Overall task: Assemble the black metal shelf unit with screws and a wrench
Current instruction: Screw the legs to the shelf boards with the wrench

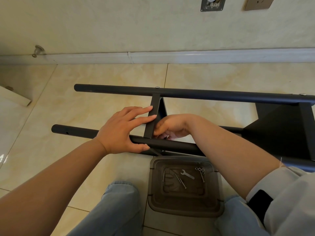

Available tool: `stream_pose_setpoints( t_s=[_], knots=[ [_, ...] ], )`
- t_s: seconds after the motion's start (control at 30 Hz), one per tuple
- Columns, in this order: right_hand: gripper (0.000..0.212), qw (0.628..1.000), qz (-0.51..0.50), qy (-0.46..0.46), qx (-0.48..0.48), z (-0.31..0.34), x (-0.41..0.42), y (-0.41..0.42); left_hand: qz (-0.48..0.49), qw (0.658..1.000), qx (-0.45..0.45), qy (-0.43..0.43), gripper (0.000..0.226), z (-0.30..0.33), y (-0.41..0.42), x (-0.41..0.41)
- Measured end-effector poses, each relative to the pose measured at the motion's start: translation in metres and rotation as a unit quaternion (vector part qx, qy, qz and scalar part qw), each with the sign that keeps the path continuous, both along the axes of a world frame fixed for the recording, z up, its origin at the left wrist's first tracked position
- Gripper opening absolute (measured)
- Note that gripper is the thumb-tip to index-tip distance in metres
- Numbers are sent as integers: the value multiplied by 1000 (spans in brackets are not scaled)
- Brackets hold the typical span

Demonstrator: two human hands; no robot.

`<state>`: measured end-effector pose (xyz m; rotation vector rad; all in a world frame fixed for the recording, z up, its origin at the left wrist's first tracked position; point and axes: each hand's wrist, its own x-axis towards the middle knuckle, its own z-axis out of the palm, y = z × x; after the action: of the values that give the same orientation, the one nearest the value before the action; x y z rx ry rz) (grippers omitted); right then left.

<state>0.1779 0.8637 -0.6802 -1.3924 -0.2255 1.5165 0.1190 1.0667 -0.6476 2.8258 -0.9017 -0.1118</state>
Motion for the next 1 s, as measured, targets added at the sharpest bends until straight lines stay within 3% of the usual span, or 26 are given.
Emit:
stream_pose_setpoints(
  t_s=[1.0],
  knots=[
    [19, 999, 32, -36, -18, -1, 1, 0, -3, 1000, -3, -6, 81, -1, 0, 0]
  ],
)
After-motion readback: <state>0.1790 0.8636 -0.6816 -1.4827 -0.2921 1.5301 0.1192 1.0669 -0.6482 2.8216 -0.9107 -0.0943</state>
